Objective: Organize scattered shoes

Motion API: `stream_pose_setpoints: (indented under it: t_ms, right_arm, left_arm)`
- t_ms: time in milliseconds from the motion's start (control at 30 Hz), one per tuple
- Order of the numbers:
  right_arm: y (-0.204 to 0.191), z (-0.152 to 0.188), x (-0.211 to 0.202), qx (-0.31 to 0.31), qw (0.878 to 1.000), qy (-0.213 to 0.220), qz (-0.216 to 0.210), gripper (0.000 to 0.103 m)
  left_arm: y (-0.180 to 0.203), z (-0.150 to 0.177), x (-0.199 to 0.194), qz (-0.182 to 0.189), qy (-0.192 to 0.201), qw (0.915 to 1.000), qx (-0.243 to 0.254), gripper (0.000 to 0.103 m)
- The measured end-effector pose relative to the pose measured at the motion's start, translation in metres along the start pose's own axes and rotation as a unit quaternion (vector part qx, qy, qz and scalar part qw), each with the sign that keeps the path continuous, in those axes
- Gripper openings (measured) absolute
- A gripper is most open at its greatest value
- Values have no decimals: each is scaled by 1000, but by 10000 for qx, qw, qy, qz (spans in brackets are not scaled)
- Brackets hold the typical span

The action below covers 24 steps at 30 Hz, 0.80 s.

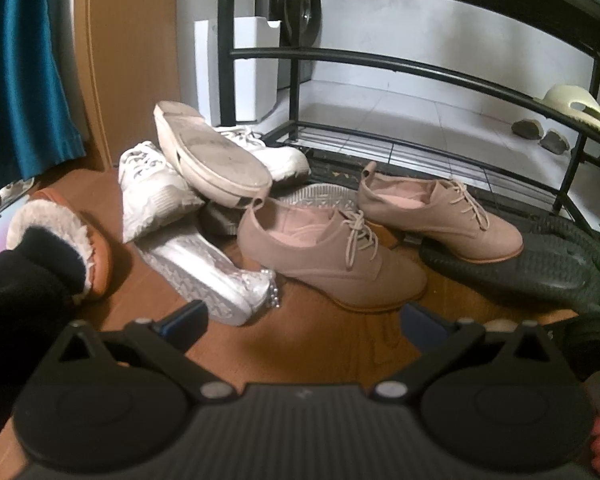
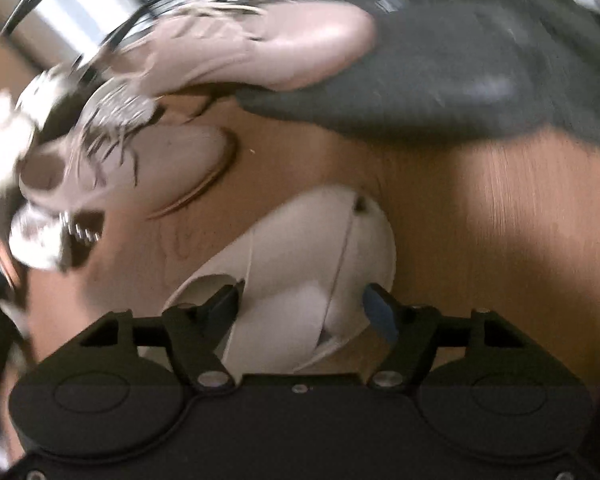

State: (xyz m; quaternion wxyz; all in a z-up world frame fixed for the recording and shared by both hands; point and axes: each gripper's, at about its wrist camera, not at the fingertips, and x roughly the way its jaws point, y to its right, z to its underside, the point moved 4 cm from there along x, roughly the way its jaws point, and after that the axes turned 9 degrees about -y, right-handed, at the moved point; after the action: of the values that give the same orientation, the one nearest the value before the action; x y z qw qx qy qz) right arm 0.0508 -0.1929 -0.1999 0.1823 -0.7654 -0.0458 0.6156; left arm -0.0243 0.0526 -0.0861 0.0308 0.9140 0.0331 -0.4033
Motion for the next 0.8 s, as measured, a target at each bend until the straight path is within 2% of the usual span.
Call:
stream_pose_setpoints:
  t_ms: [33, 67, 100, 133, 167, 233, 267, 433, 500, 533, 667, 800]
  right_arm:
    - [-5, -1, -3, -401, 9991, 70, 94, 75]
    - [-9, -1, -4, -793, 9965, 151, 209, 91]
    - [-14, -1, -7, -1248, 9910, 290, 388, 97]
    - [-18, -1, -9, -1723, 9825, 446, 556, 100]
    - [-22, -1, -12, -2311, 9682, 696, 660, 100]
    - [-23, -3, -9, -2834, 9518, 822, 835, 100]
    - [-22, -5, -5, -2936, 9488, 800, 853, 101]
    - [-17, -16, 9, -2958, 9512, 664, 573, 102]
    - [-18, -18, 15, -3031, 9499, 596, 474, 91]
    - [-19, -19, 17, -3061, 9493, 564, 439, 89]
    - [-30, -21, 17, -2931, 9527, 404, 701, 86]
    - [-28, -19, 14, -2098, 9723, 270, 989, 85]
  left_arm:
    - [-1, 0, -1, -5, 7, 10000, -17, 102]
    - [-2, 0, -1, -7, 9, 10000, -27, 103]
    - [-3, 0, 0, -12, 4, 10000, -59, 103]
    - [-3, 0, 0, -15, -1, 10000, -73, 103]
    - [-3, 0, 0, -16, -6, 10000, -78, 103]
    - [-3, 0, 1, -16, -25, 10000, -58, 103]
    - [-2, 1, 1, -18, -30, 10000, -37, 103]
    - [-1, 2, 5, -68, -72, 10000, 8, 103]
    - [-2, 2, 7, -88, -96, 9999, -17, 103]
    - [-2, 2, 8, -91, -109, 9999, -24, 103]
    - [-3, 2, 10, -82, -143, 9999, -38, 102]
    - [-2, 2, 7, -43, -115, 9999, -53, 103]
